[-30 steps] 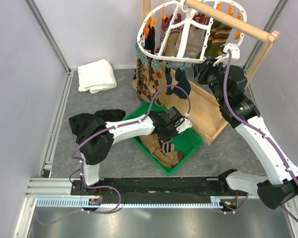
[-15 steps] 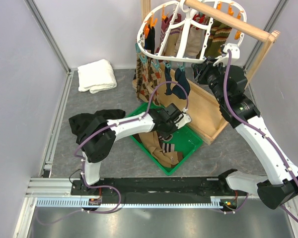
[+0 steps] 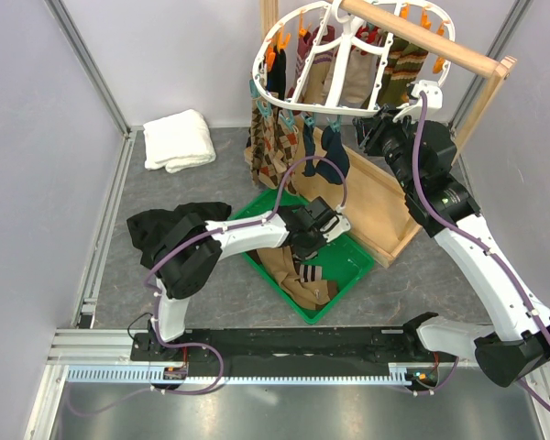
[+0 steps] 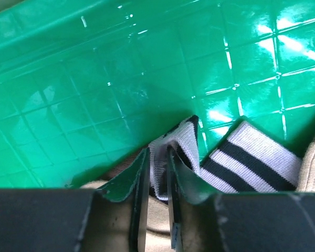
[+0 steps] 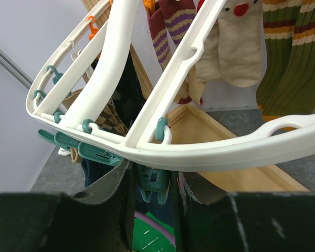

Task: Clip the socks to the hanger
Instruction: Pick up the sock from the bin.

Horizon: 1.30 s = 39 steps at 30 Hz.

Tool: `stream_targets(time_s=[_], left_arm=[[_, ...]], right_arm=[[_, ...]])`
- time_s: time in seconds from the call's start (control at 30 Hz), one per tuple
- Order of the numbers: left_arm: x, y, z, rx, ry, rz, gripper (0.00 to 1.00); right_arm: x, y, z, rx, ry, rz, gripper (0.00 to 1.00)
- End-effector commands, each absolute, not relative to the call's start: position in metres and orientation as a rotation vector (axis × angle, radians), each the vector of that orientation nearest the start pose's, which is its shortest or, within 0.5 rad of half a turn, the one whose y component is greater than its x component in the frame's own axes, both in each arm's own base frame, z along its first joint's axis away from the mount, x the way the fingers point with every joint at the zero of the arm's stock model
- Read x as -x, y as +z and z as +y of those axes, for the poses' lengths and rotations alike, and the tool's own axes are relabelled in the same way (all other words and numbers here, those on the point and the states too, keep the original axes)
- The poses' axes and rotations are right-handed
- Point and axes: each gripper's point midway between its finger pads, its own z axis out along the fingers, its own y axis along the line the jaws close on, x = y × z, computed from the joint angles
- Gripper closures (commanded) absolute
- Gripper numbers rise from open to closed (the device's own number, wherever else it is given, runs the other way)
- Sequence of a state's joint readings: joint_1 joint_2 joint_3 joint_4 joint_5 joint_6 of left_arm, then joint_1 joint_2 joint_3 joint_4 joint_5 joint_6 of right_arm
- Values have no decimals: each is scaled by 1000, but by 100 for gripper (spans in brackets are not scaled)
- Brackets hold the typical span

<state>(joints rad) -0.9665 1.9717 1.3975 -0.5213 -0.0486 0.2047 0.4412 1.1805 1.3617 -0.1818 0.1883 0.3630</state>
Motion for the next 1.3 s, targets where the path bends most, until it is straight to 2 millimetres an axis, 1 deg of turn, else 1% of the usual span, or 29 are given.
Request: stream_targets(time_s=[0.0, 0.13, 0.2, 0.3, 0.33, 0.37, 0.4, 0.43, 0.47, 0.5, 0.57, 0.6, 0.63, 0.73, 0.83, 0.87, 0.93, 1.07, 1.17, 1.23, 1.27], left_arm=[[-253, 36, -361, -1443, -248, 2244, 74], [-252, 32, -358, -1452, -236, 2249, 76], [-250, 35, -361, -1450, -258, 2248, 76], [-243, 40, -362, -1446, -307, 2259, 83], [-242, 41, -362, -1442, -315, 2261, 88], [-241, 45, -362, -1429, -321, 2264, 90], [-241, 53, -362, -1417, -331, 2255, 93], [-241, 60, -362, -1405, -337, 2247, 98], [-242, 66, -362, -1382, -345, 2246, 98], [-243, 83, -364, -1353, -367, 2219, 98], [-247, 101, -365, -1278, -374, 2210, 98], [-250, 115, -368, -1242, -393, 2196, 98], [-257, 131, -364, -1183, -369, 2177, 98], [-269, 169, -361, -1031, -388, 2157, 98], [-276, 198, -359, -935, -394, 2133, 98], [-276, 205, -358, -904, -400, 2134, 99], [-279, 226, -357, -843, -408, 2124, 98], [-284, 260, -356, -769, -433, 2076, 98], [-286, 269, -352, -756, -410, 2061, 98], [-291, 269, -345, -738, -360, 2062, 98], [-291, 265, -342, -744, -341, 2065, 98]], right_arm=[[-366, 384, 160, -54, 479, 1710, 100], [-366, 384, 162, -54, 489, 1709, 100], [-365, 384, 161, -56, 488, 1708, 100], [-364, 387, 159, -60, 487, 1699, 100], [-363, 389, 160, -59, 489, 1697, 100], [-363, 389, 159, -62, 488, 1695, 100], [-363, 389, 159, -57, 490, 1695, 100], [-362, 391, 160, -57, 493, 1692, 100], [-362, 392, 159, -60, 494, 1689, 100], [-363, 392, 159, -61, 493, 1689, 100], [-362, 394, 159, -60, 493, 1686, 100], [-361, 396, 159, -59, 496, 1682, 100], [-362, 396, 158, -62, 494, 1680, 100], [-361, 398, 158, -61, 496, 1675, 100], [-360, 403, 157, -63, 498, 1666, 100], [-358, 406, 156, -61, 499, 1657, 100], [-358, 408, 156, -61, 500, 1652, 100], [-357, 411, 158, -54, 513, 1648, 100], [-356, 412, 159, -46, 518, 1647, 100], [-355, 412, 160, -45, 523, 1646, 100], [-355, 412, 159, -44, 521, 1646, 100]])
